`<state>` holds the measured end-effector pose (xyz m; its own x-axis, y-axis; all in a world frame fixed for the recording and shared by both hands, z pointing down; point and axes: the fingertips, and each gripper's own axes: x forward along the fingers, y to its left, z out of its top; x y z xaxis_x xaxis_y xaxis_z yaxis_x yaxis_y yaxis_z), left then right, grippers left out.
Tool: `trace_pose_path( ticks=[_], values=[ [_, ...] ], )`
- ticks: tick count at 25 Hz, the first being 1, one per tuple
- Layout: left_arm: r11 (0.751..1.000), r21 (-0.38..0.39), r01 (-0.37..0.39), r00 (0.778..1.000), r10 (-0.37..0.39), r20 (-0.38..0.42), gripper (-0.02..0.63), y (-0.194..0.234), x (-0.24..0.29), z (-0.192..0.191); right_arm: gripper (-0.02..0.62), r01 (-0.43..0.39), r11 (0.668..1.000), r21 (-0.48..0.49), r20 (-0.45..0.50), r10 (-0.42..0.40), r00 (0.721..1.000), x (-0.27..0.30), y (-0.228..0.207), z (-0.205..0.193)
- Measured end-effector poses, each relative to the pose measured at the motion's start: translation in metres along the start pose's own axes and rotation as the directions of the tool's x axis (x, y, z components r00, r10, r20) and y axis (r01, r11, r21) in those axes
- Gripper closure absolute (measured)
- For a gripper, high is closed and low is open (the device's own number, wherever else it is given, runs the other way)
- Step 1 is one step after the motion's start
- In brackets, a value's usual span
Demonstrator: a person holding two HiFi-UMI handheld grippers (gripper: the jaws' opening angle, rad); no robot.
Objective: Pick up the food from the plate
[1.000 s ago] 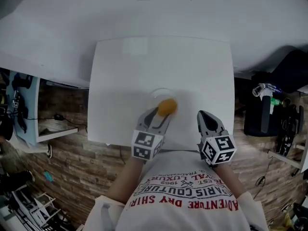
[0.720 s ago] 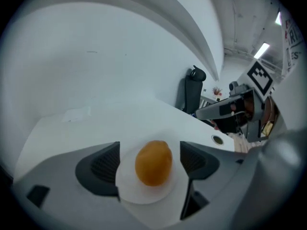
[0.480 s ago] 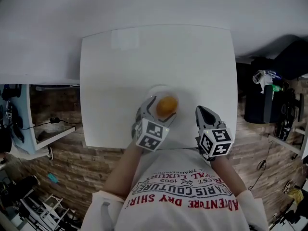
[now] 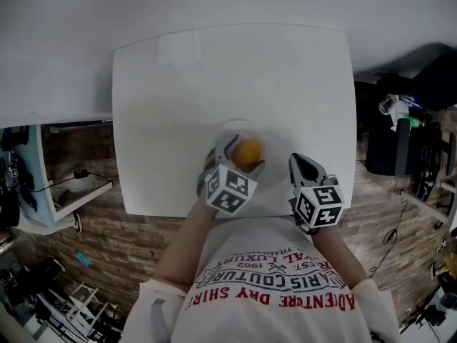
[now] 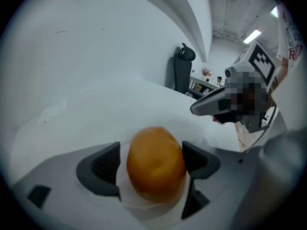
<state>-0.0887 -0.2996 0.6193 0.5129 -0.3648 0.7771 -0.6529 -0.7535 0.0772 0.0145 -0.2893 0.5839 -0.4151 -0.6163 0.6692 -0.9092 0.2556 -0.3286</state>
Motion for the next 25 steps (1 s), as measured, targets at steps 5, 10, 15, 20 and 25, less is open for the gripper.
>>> trace_pose_path(
  ticks=[5,10,15,20,25],
  values=[
    [1.000,-0.015,0.000,0.999,-0.001,-0.052,0.209,0.001,0.012,-0.010,0.583,0.001,1.000,0.005,-0.006,-0.001,1.000,-0.002,-0.006,-0.003],
    [0.997,-0.076,0.012,0.999,-0.015,-0.036,0.238,0.003,0.013,-0.012,0.581,0.006,1.000,0.003,-0.007,-0.006,1.000,-0.006,-0.013,-0.003],
    [0.998,-0.060,0.018,0.999,-0.020,-0.039,0.241,0.002,0.013,-0.012,0.583,0.001,1.000,-0.004,-0.003,-0.001,1.000,-0.011,-0.013,-0.003],
    [0.998,-0.056,-0.022,1.000,0.022,-0.004,0.241,0.004,0.002,-0.004,0.582,-0.011,1.000,-0.022,0.011,0.011,1.000,-0.015,-0.008,0.003],
    [0.992,-0.093,-0.088,0.988,0.098,0.117,0.241,0.011,-0.029,0.022,0.581,-0.015,0.999,-0.028,0.052,0.017,0.999,-0.026,0.001,0.019]
  ],
)
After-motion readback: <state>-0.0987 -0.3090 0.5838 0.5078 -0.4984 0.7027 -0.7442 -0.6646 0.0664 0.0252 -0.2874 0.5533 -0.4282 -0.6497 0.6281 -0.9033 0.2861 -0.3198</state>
